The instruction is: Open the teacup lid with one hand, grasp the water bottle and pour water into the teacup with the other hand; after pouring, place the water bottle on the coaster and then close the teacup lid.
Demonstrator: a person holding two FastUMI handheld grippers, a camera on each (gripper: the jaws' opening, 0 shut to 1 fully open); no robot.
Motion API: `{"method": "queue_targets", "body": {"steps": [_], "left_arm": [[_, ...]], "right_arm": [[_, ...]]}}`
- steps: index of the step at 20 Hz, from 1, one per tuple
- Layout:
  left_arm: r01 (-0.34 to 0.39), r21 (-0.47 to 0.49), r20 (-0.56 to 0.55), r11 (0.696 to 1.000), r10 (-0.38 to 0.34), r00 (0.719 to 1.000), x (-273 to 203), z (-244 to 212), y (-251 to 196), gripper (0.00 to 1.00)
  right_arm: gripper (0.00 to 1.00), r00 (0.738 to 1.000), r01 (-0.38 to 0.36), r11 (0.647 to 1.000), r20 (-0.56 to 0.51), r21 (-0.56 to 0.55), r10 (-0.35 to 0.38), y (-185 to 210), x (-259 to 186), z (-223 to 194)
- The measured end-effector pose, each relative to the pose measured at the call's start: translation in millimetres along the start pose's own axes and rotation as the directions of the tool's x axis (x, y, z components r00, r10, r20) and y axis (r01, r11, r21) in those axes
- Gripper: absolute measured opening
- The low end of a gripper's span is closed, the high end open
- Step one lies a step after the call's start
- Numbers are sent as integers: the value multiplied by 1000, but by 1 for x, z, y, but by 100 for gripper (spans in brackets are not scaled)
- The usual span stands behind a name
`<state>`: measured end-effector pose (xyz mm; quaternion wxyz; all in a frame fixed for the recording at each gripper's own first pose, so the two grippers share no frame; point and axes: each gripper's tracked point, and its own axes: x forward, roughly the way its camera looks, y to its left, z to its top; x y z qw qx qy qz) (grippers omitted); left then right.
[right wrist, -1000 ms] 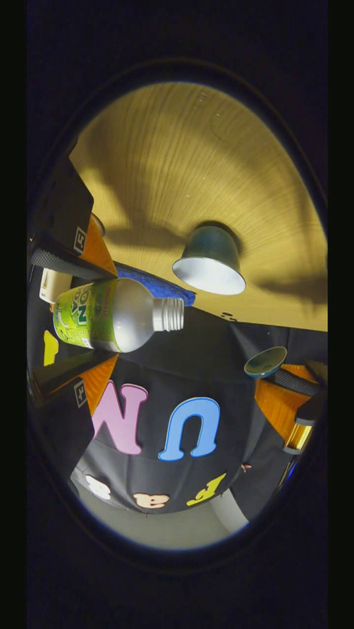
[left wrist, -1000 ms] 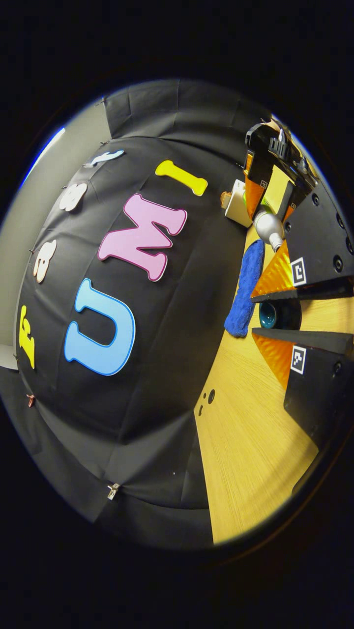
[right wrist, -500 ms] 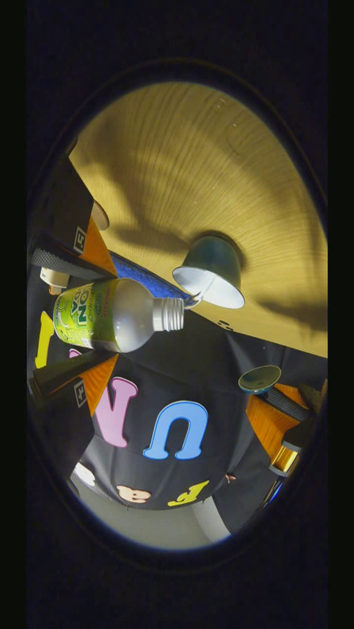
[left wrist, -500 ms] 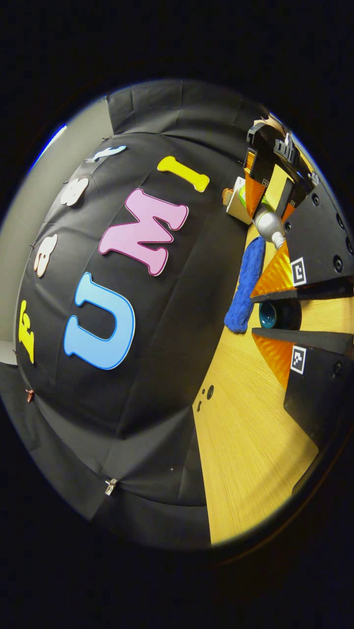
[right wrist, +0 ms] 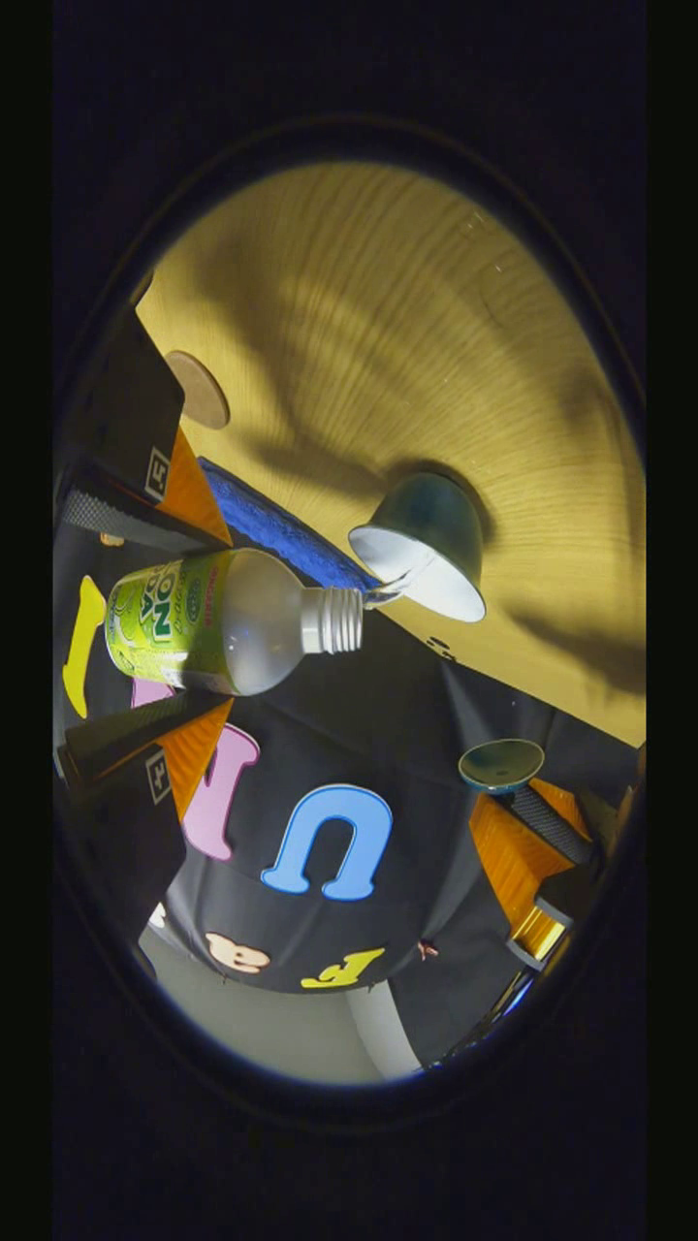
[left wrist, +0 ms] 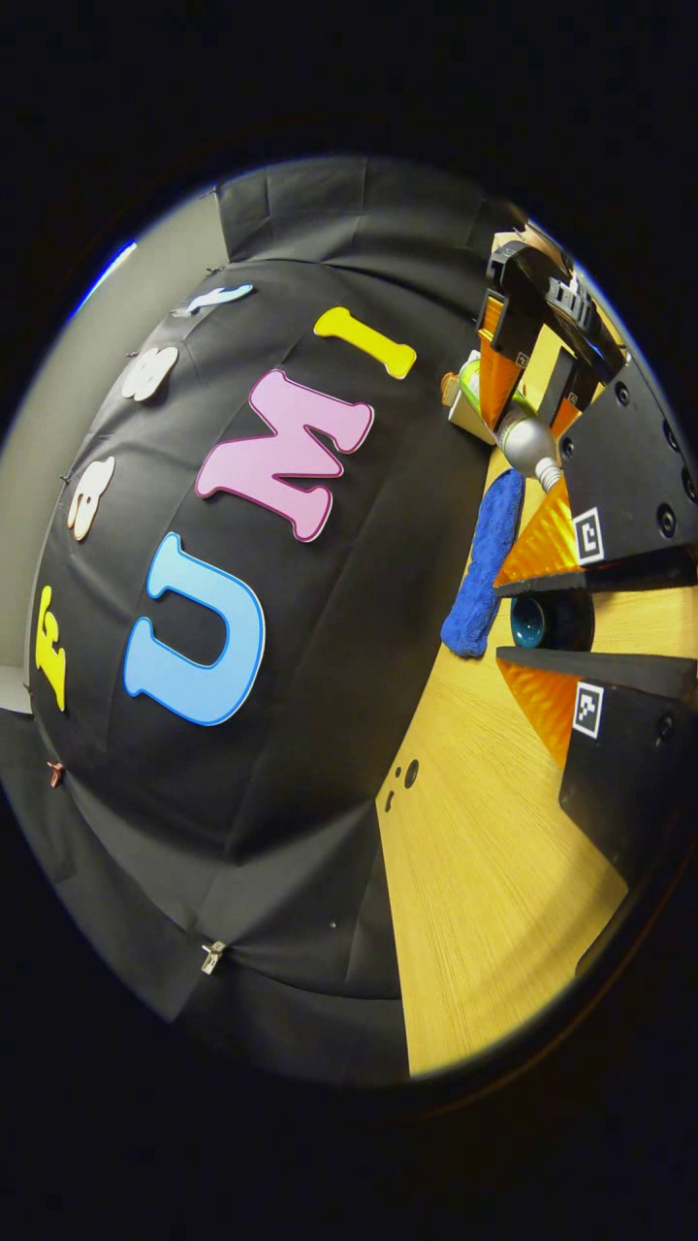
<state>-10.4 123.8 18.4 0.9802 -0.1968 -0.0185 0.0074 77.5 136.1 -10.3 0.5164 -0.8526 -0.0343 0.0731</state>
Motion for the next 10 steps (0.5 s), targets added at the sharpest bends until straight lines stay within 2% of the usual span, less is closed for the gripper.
{"method": "queue_targets", "body": {"steps": [9, 10], "left_arm": [[2, -3, -8, 1000, -2, 1000, 0, -2, 1, 30], [1, -4, -8, 1000, -1, 1000, 0, -2, 1, 33]], "right_arm": [[77, 999, 41, 995, 7, -90, -40, -14, -4, -6], [77, 998, 58, 992, 13, -108, -57, -17, -6, -4]]}}
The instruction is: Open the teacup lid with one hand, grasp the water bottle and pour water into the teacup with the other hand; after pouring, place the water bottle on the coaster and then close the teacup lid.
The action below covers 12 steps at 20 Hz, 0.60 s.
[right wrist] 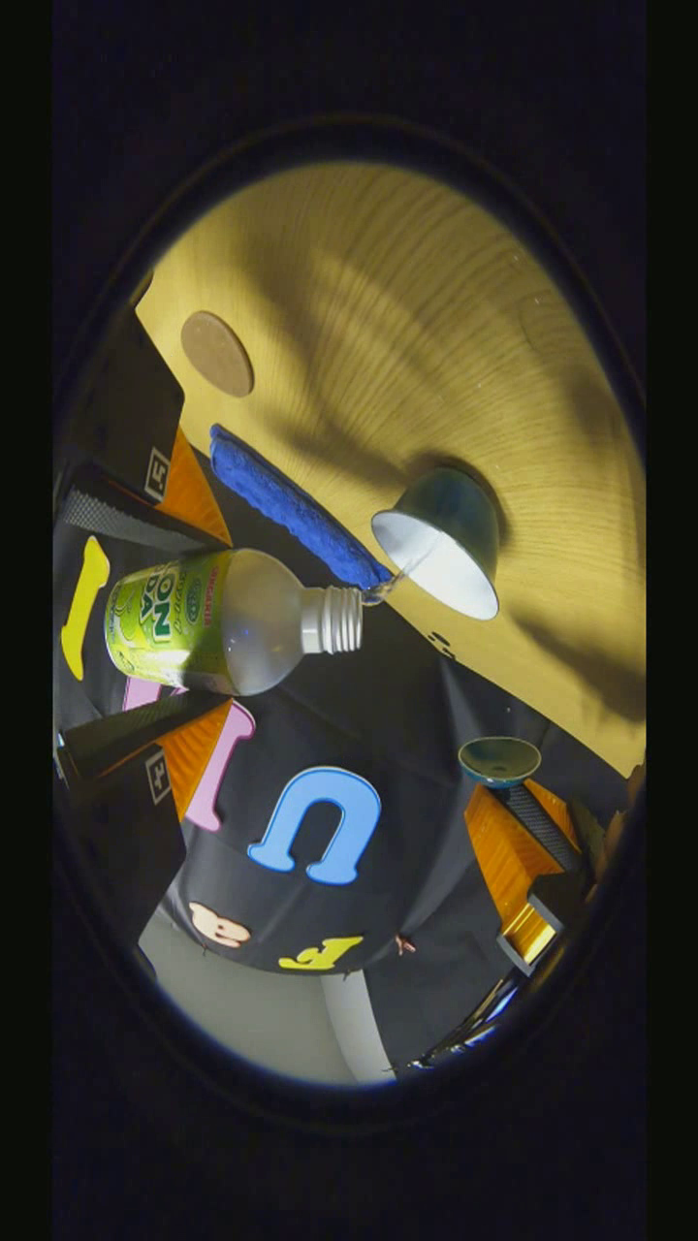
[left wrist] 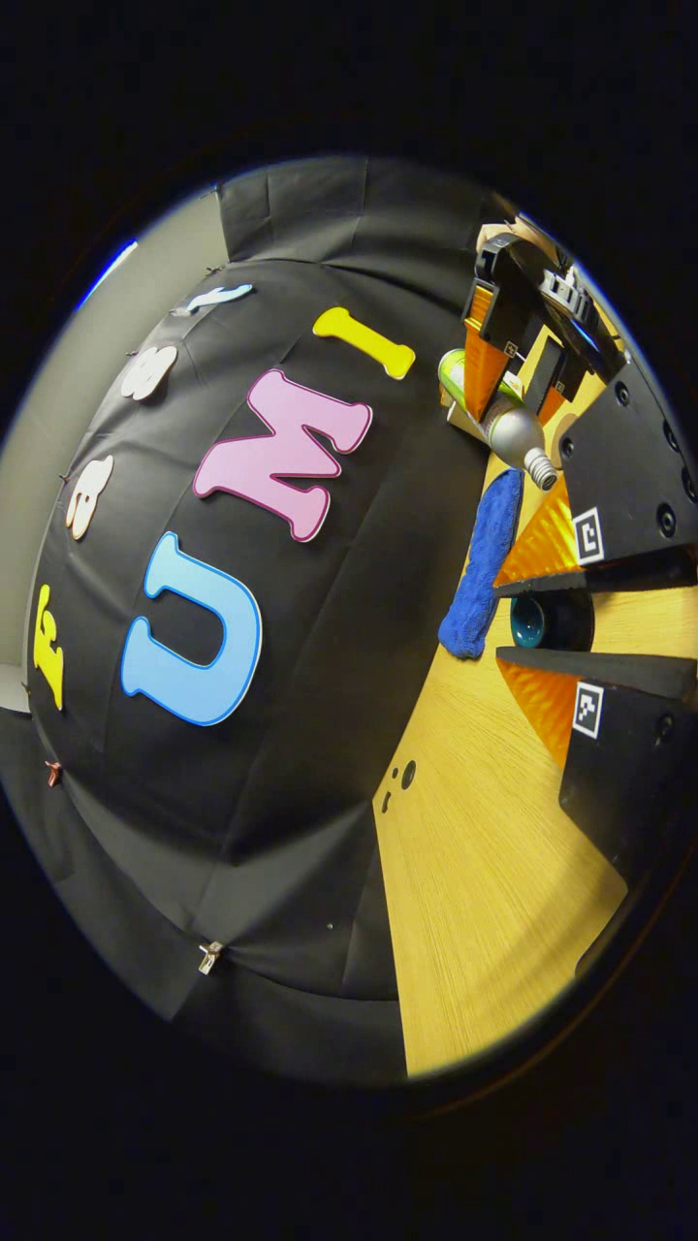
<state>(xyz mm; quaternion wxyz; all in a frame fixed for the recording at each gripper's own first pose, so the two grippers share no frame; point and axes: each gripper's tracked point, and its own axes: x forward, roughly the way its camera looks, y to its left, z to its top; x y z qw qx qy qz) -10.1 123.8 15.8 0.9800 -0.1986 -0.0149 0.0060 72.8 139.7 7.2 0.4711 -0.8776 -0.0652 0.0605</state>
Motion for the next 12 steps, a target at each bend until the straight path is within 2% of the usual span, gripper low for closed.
{"method": "queue_targets", "body": {"steps": [1, 8, 9, 10, 12], "left_arm": [[-1, -1, 0, 1000, 1, 1000, 0, 1, 1, 30], [0, -6, 1, 1000, 0, 1000, 0, 1, 1, 30], [-2, -4, 1, 1000, 2, 1000, -1, 2, 2, 30], [-2, -4, 2, 1000, 2, 1000, -1, 2, 2, 30], [0, -5, 0, 1000, 0, 1000, -1, 1, 1, 30]], "right_arm": [[77, 1000, 13, 1000, 5, -18, -13, -1, -3, 3], [77, 999, 34, 993, 20, -111, -32, -21, 3, -6], [80, 999, 32, 991, 22, -129, -30, -18, 3, -5], [77, 999, 32, 989, 19, -143, -29, -18, 2, -6], [77, 999, 34, 987, 16, -157, -32, -19, 2, -7]]}}
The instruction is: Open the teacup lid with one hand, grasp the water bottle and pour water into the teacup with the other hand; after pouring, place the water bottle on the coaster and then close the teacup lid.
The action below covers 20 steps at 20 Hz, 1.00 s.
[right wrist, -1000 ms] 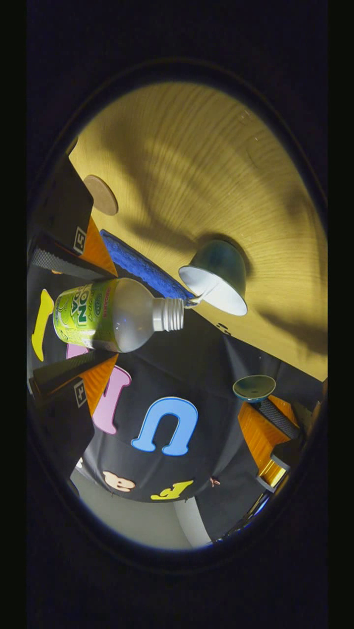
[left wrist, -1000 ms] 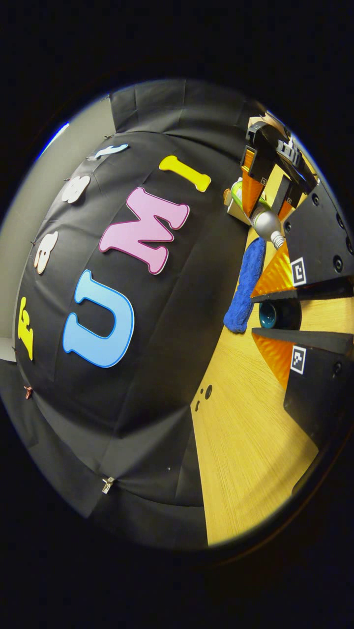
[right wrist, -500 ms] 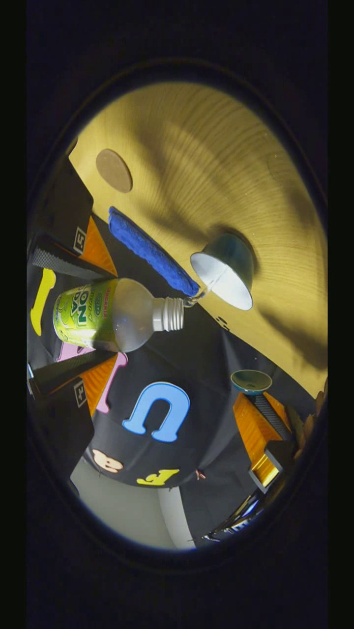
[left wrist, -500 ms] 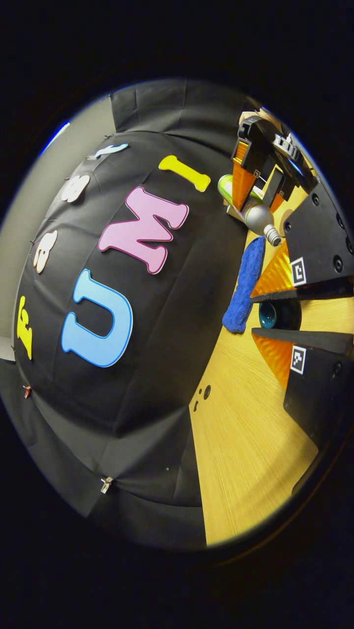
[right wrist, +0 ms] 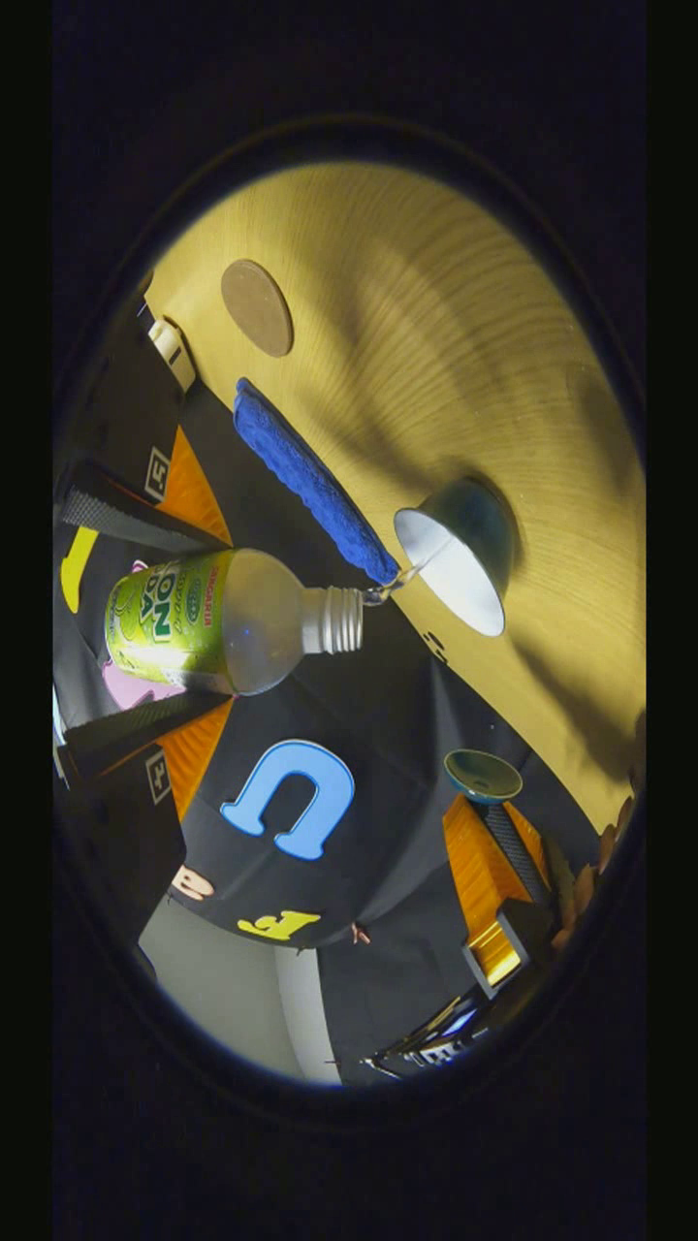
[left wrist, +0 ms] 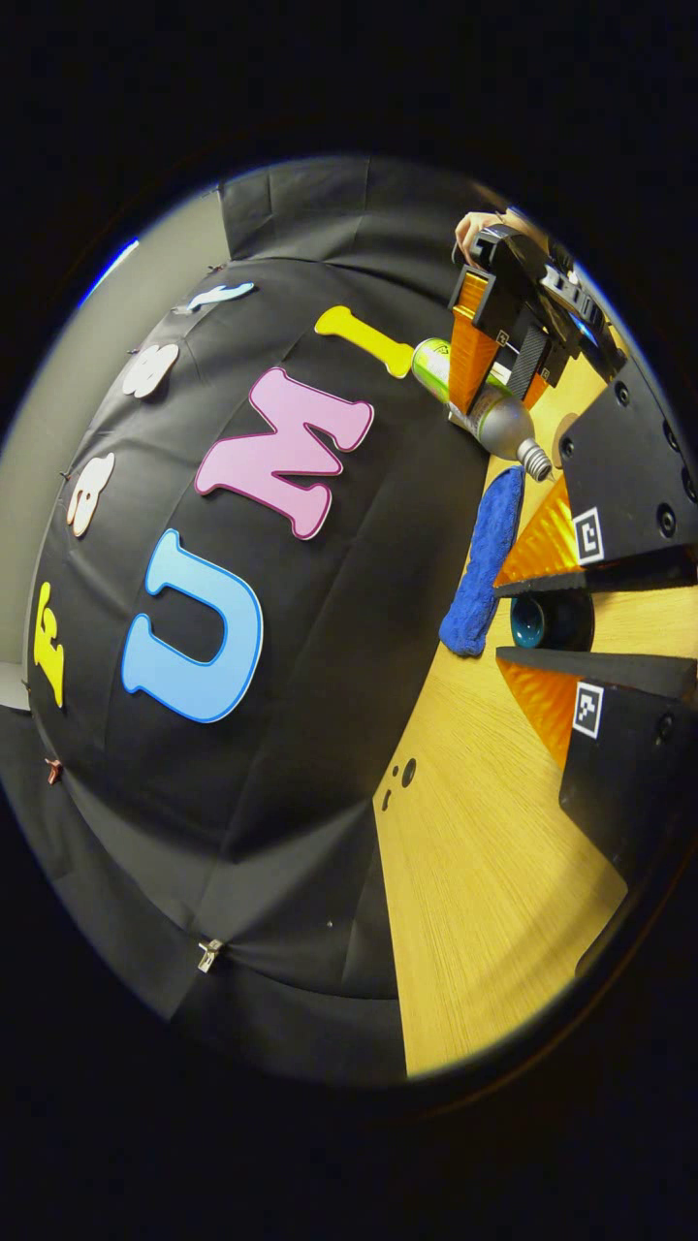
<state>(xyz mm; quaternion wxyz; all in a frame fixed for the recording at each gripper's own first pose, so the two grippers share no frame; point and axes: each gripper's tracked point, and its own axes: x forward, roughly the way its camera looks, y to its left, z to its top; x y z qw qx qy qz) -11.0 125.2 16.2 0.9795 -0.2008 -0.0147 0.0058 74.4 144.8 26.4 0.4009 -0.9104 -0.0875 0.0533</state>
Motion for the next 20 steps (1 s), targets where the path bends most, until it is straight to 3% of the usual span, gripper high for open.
{"method": "queue_targets", "body": {"steps": [15, 18, 20], "left_arm": [[1, -5, -2, 1000, -1, 1000, -1, 1, 1, 30], [5, -5, -8, 1000, -5, 1000, 0, -1, 1, 30], [4, -7, -7, 1000, -4, 1000, -1, -1, 2, 30]], "right_arm": [[77, 1000, 5, 1000, 23, -4, -5, -2, 1, 6], [77, 999, -33, 996, 26, 88, 30, 5, -3, 8], [77, 997, -76, 971, 41, 229, 68, 17, -6, 12]]}}
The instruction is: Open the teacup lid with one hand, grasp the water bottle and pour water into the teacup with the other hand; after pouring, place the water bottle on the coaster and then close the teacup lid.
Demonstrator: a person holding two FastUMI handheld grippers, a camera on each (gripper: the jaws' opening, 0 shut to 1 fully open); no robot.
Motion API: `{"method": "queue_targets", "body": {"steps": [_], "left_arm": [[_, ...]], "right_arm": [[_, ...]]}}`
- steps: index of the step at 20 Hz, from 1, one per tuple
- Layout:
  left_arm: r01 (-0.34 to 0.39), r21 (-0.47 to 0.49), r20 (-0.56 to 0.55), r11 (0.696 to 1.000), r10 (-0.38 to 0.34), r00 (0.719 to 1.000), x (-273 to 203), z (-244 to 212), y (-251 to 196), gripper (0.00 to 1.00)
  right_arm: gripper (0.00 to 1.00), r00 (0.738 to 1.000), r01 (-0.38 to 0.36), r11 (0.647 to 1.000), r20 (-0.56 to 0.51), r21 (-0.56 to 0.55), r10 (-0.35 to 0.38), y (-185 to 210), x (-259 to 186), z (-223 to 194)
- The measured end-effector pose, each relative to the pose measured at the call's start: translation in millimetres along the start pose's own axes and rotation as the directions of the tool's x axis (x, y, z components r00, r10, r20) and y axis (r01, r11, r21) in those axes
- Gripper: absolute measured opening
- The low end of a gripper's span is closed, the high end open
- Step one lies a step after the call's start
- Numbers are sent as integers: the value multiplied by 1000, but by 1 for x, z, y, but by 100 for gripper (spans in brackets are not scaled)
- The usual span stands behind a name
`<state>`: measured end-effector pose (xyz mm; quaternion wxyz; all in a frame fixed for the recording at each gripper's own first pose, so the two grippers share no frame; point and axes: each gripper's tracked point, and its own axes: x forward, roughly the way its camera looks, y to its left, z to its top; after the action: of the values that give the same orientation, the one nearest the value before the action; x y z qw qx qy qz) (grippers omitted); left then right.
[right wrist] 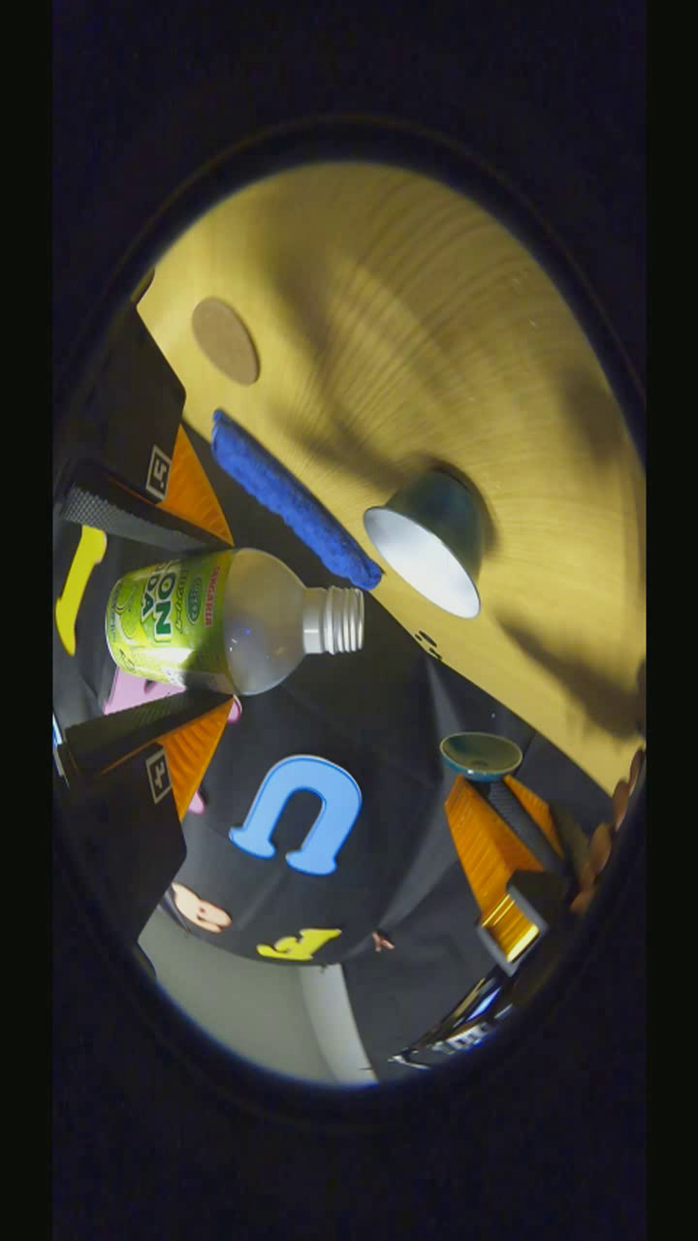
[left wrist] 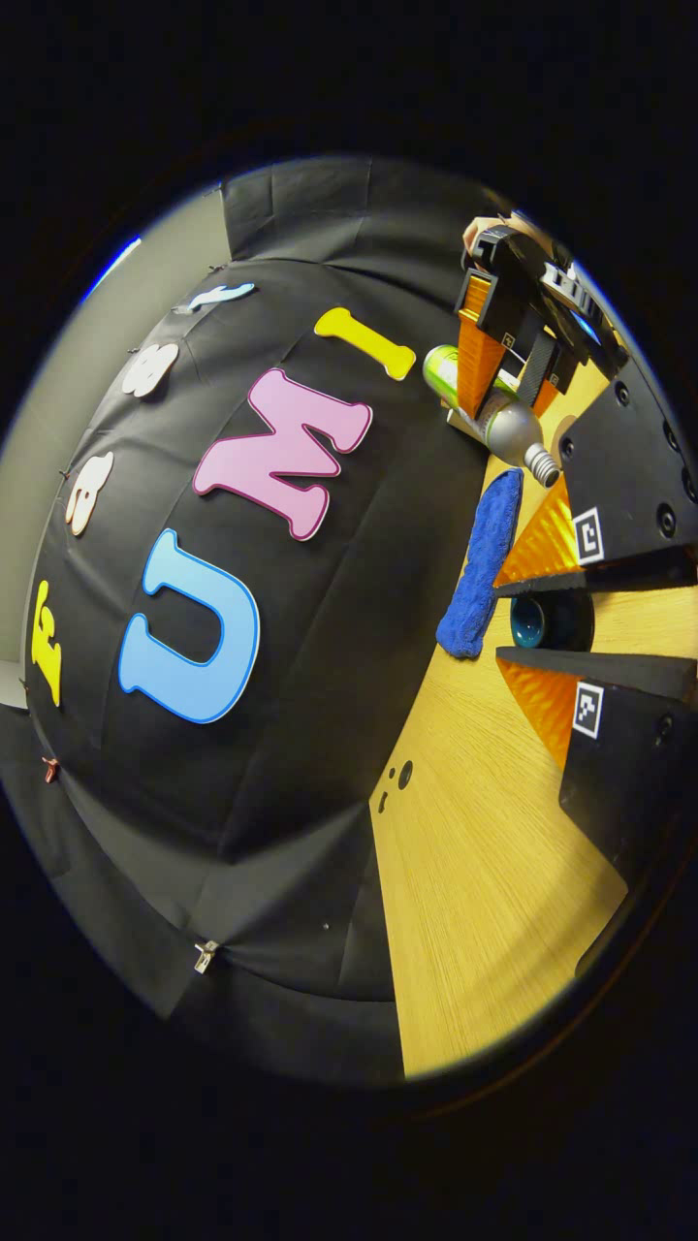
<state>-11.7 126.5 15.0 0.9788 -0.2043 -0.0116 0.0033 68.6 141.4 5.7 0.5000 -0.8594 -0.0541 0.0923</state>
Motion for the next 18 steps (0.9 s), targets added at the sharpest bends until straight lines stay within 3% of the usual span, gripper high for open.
{"method": "queue_targets", "body": {"steps": [3, 5, 6, 7, 8, 10, 14, 16, 18], "left_arm": [[1, -2, -2, 1000, -1, 1000, 0, 0, 0, 32], [2, -5, -10, 1000, -2, 1000, 1, -3, -1, 30], [4, -10, -12, 1000, -4, 1000, 2, -4, -2, 30], [8, -14, -14, 1000, -8, 1000, 2, -4, -3, 30], [10, -17, -16, 1000, -11, 1000, 2, -6, -4, 30], [12, -17, -18, 1000, -13, 1000, 2, -6, -5, 30], [13, -16, -23, 1000, -13, 1000, 2, -8, -7, 30], [14, -17, -26, 1000, -14, 1000, 3, -9, -7, 30], [10, -14, -30, 1000, -11, 999, 4, -10, -6, 30]], "right_arm": [[75, 1000, -18, 967, -1, 254, 19, 9, -8, 0], [77, 1000, -12, 905, -11, 425, 19, 8, -13, -2], [77, 1000, -19, 855, -3, 519, 24, 11, -13, -3], [77, 999, -34, 784, 15, 619, 32, 10, -12, -1], [77, 998, -57, 691, 39, 721, 42, 11, -12, 3], [77, 996, -94, 469, 83, 878, 45, 7, -16, 3], [78, 994, -107, 50, 108, 993, -26, -7, -17, -31], [77, 994, -95, -100, 90, 990, -58, -9, -19, -51], [77, 996, -75, -184, 64, 980, -63, 0, -17, -69]]}}
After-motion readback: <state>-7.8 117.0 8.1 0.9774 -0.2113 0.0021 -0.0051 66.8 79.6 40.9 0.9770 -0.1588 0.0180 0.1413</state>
